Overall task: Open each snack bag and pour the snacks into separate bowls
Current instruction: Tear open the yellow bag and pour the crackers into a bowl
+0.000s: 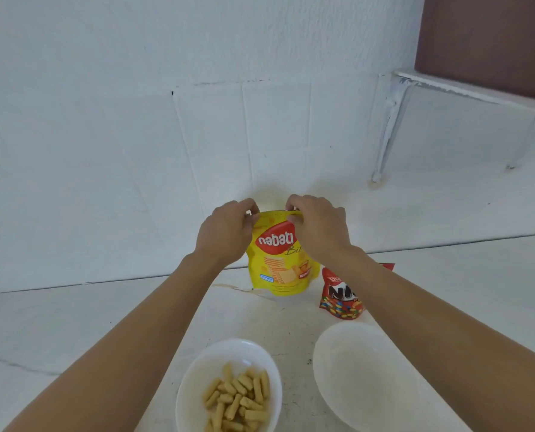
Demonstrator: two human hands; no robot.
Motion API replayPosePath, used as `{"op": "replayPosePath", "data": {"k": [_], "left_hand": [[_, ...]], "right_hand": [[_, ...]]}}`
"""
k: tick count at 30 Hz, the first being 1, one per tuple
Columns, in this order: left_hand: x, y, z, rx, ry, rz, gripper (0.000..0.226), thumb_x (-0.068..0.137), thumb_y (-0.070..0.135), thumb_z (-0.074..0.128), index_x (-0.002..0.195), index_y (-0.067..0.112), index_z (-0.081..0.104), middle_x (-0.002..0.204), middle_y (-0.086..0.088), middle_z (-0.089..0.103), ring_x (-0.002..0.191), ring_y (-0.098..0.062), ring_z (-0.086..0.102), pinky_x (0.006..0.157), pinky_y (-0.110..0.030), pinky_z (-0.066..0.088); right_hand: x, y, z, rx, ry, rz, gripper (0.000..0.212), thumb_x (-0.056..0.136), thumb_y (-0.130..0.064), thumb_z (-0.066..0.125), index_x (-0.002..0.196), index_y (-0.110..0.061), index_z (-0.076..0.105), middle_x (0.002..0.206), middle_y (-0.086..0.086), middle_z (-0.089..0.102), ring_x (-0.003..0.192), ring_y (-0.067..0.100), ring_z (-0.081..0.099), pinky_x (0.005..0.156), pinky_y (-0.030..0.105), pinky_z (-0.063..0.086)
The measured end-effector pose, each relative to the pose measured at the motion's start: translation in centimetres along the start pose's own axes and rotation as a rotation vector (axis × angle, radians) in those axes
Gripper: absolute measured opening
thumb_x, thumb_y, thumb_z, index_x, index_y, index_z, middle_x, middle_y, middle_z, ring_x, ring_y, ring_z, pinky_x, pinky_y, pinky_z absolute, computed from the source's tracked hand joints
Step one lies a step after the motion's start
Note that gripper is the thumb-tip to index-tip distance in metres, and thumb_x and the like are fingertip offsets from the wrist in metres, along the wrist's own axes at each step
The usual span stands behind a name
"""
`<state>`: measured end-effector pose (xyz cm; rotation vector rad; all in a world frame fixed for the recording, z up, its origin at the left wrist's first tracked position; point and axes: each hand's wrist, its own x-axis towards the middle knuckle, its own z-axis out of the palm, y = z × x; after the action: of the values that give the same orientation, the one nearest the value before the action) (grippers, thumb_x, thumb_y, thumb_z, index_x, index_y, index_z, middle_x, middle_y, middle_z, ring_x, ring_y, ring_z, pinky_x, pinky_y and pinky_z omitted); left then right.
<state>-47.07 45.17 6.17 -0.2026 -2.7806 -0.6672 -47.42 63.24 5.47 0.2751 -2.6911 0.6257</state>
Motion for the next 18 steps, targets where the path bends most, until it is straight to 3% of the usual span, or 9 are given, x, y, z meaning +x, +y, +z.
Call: {"op": "replayPosePath", "data": {"k": [8,18], "left_hand": [[-3.4,-1.6,-9.2,0.05,0.159,0.001,0.017,0.103,0.028,0.051,0.107,0.022,0.066,0.105,-0.002,0.069,0.094,-0.021,0.058,0.072,-0.032,0.043],[-14.2,-9.0,-22.2,0.233,0.416,-0.126,0.019,0.103,0.031,0.05,0.108,0.023,0.066,0.104,-0.002,0.07,0.091,-0.025,0.063,0.08,-0.04,0.049]], "right_hand": [[0.3,-8.6,-3.9,0.072,0.049,-0.091,0.008,0.097,-0.02,0.058,0.101,-0.026,0.062,0.101,-0.005,0.065,0.1,0.024,0.057,0.08,0.037,0.029],[-3.6,-25.7,-3.9,0.102,0.107,-0.381,0.01,0.098,-0.023,0.053,0.105,-0.023,0.06,0.098,-0.001,0.065,0.093,0.025,0.057,0.077,0.037,0.032]]}}
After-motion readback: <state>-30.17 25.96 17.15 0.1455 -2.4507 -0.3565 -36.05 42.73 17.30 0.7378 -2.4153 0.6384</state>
